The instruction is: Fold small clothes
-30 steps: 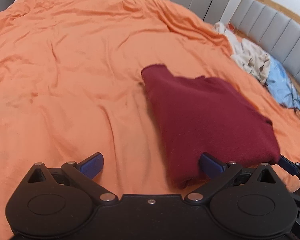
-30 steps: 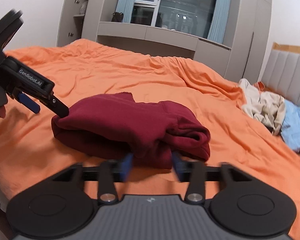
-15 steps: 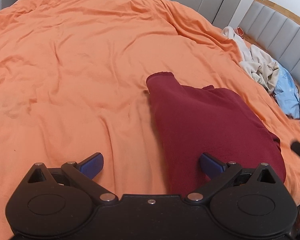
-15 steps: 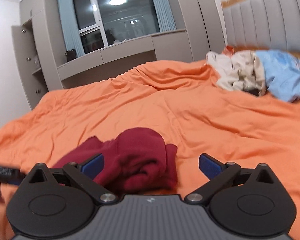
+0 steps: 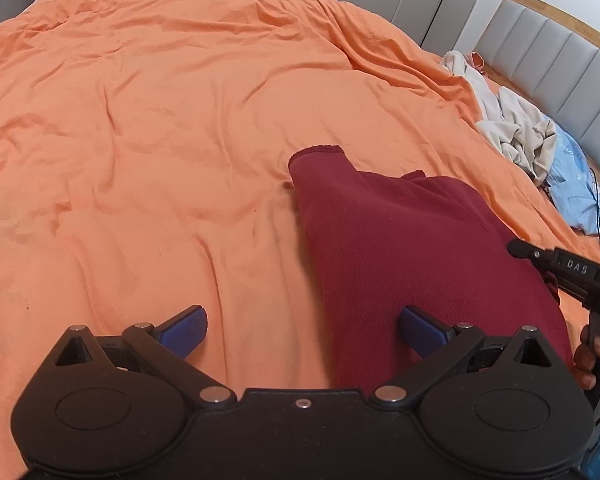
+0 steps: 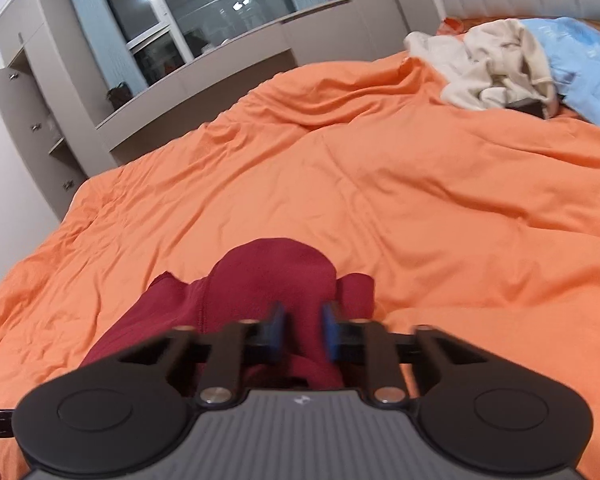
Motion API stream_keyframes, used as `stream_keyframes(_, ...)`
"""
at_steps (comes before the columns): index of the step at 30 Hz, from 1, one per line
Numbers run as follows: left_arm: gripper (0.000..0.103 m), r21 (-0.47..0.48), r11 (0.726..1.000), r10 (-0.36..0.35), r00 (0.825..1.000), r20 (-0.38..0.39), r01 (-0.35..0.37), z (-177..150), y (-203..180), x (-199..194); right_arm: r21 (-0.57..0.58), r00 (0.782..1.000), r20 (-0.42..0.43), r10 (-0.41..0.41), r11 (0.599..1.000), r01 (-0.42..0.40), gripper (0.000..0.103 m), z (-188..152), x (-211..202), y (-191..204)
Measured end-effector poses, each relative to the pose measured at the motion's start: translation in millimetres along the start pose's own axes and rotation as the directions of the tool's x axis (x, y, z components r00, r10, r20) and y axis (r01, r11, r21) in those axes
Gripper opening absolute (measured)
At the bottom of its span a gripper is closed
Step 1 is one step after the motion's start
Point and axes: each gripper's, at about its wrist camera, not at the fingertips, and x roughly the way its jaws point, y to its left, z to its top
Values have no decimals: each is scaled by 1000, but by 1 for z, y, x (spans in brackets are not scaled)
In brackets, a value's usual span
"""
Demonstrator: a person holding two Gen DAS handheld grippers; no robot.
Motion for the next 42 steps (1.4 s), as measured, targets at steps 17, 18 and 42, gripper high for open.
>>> stream_keyframes(17, 102, 8, 1000, -25, 1000, 3, 25, 10, 1, 9, 87, 999, 29, -23, 996, 20, 64, -20, -14, -18)
stream_keyframes(18, 102, 7, 1000, -30, 1000, 5, 30, 11, 1, 9, 102, 1000, 23, -12, 995, 9, 65, -21, -13, -20)
stream_keyframes(42, 103, -42, 995, -88, 994, -64, 85, 32, 1, 58, 176, 998, 10, 60, 982, -60, 53, -26, -3, -28)
